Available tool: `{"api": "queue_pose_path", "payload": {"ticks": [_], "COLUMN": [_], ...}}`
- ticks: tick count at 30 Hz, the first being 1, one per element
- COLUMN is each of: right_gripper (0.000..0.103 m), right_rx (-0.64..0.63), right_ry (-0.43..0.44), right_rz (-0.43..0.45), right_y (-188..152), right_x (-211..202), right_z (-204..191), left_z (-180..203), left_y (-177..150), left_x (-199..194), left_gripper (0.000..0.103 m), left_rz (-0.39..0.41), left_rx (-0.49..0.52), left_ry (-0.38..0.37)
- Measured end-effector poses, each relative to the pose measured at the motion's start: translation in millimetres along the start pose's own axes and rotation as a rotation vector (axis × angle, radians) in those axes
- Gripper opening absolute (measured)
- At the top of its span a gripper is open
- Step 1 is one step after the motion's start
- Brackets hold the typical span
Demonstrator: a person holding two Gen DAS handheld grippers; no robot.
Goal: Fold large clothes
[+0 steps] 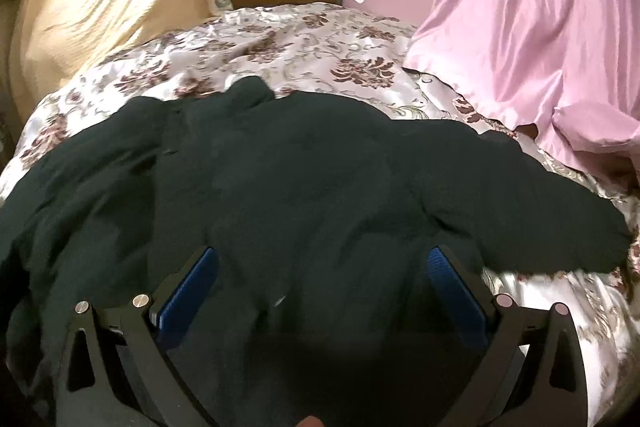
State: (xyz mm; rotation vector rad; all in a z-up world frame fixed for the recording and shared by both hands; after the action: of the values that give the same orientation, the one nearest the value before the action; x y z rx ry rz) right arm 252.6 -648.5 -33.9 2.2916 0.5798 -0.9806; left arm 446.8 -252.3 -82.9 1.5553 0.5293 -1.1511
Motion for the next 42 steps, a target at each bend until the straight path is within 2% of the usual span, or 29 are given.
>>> {"api": "queue_pose_path", "payload": {"ticks": [3,4,6,9,11,12,15,21,23,25,27,28,34,39,42], "right_gripper": [0.103,0.103,0.101,0.087,0.08,0.078,0.072,0.072,0.056,0.027,0.011,0.009,0.006,0.006,0.006], "right_rx": [0.062,0.077,0.095,0.119,0.181,0.229,0.333,0.377,0.354,0.356,0.358,0.357,0.239,-0.036,-0.241], "right_ry": [0.091,0.089,0.016,-0.11,-0.196,-0.228,-0.276,-0.371,-0.404,-0.374,-0.339,-0.328,-0.308,-0.31,-0.305], "right_rz": [-0.088,-0.106,-0.13,-0.131,-0.124,-0.117,-0.013,0.105,0.129,0.151,0.164,0.17,0.256,0.382,0.425], "right_y": [4,5,7,18,24,25,25,32,32,32,32,35,40,43,35], "right_x": [21,28,44,66,79,84,82,84,86,86,85,87,65,22,18], "right_z": [12,14,20,28,44,53,70,77,75,77,78,75,39,-42,-107], "left_z": [5,6,1,-4,-3,-2,4,0,-1,-3,-4,-5,-15,-30,-40], "left_y": [13,15,23,32,36,38,43,55,52,46,42,40,37,30,22], "left_x": [19,24,38,52,57,58,59,70,83,100,116,118,114,95,76], "left_gripper": [0.102,0.102,0.102,0.102,0.102,0.102,0.102,0.102,0.102,0.102,0.102,0.102,0.102,0.102,0.102], "left_rz": [0.0,0.0,-0.008,-0.03,-0.036,-0.034,-0.019,-0.016,-0.048,-0.104,-0.14,-0.144,-0.159,-0.188,-0.201], "left_rx": [0.014,0.012,-0.01,-0.049,-0.055,-0.051,-0.04,-0.066,-0.065,-0.061,-0.061,-0.063,-0.085,-0.115,-0.091], "left_ry": [0.03,0.042,0.056,0.031,0.031,0.036,0.05,0.051,0.055,0.069,0.066,0.063,0.031,0.0,-0.001]}}
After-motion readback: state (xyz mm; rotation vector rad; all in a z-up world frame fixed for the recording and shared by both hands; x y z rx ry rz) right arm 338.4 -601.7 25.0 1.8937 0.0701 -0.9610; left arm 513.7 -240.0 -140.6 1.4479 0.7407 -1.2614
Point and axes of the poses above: each gripper's, at about its wrist camera, not at the fingertips, and x roughly the way its jaws point, z to its right, y to its top, the point moved 7 cm from there along x, roughly the way its jaws point, and after that the axes turned 15 degrees about -z, right-handed, at the moved point
